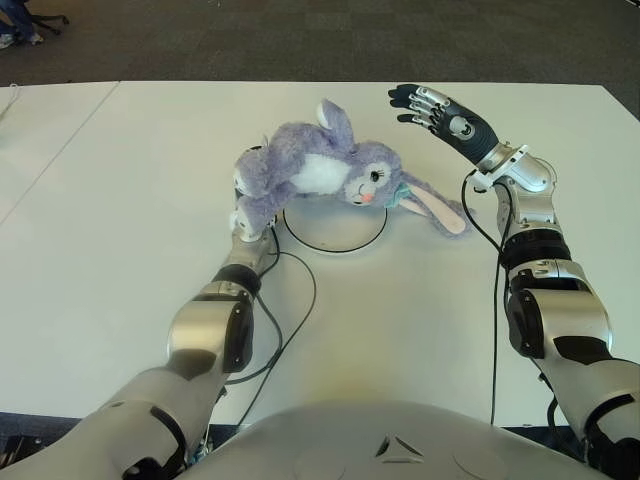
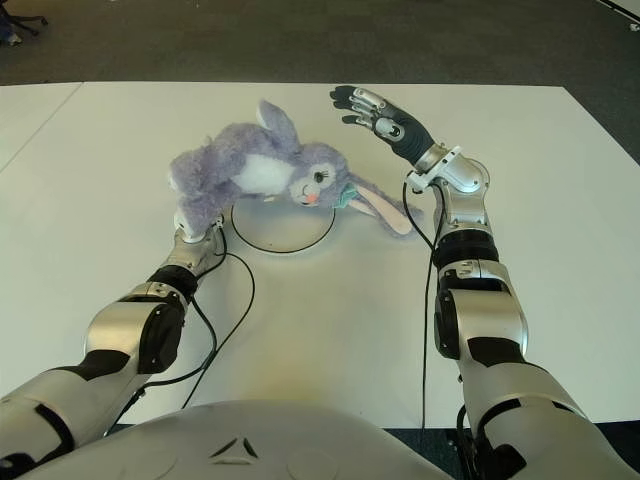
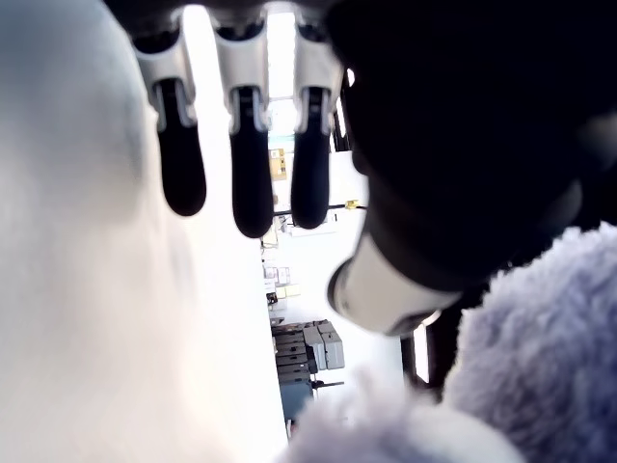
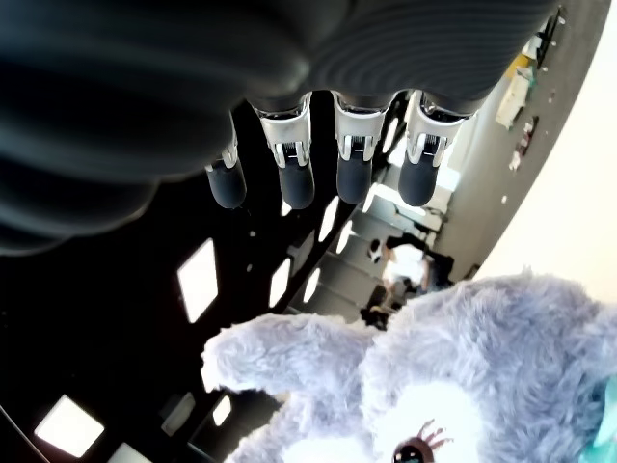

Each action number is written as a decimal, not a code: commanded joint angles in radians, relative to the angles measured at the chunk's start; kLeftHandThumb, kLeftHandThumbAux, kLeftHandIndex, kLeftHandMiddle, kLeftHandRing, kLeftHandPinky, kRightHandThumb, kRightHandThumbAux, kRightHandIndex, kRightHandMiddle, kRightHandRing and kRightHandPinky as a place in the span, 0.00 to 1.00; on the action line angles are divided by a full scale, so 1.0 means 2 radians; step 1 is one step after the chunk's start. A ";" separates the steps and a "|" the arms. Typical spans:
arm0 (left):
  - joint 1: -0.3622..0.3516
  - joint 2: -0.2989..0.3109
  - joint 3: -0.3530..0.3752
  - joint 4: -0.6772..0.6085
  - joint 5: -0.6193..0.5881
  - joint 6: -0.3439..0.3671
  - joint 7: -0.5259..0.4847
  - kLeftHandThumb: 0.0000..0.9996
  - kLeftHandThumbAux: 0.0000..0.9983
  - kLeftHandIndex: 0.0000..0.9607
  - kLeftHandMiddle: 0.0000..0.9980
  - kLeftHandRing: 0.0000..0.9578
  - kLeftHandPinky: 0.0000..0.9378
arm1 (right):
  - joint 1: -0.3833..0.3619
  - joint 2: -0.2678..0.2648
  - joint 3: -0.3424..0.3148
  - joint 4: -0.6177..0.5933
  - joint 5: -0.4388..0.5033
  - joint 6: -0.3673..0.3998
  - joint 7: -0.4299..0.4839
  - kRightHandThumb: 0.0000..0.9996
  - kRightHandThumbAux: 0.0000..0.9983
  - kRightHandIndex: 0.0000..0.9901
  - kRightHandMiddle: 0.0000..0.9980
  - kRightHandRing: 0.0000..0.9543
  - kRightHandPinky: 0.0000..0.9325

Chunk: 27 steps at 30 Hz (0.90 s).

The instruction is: Put the doll into the plate.

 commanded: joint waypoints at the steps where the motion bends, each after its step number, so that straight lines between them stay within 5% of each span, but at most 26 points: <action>1: 0.087 -0.024 0.001 0.061 0.000 0.060 -0.002 0.30 0.92 0.25 0.36 0.40 0.43 | 0.015 -0.003 0.003 -0.007 0.007 0.003 0.009 0.00 0.27 0.00 0.03 0.00 0.02; 18: 0.088 -0.025 0.004 0.062 -0.004 0.060 -0.006 0.44 0.92 0.23 0.36 0.38 0.30 | 0.003 -0.007 0.007 0.035 -0.015 -0.046 -0.005 0.00 0.25 0.03 0.02 0.01 0.07; 27: 0.087 -0.027 -0.002 0.060 0.002 0.056 0.008 0.35 0.90 0.23 0.37 0.39 0.36 | -0.011 -0.028 -0.006 0.085 -0.015 -0.070 -0.015 0.00 0.26 0.04 0.03 0.02 0.08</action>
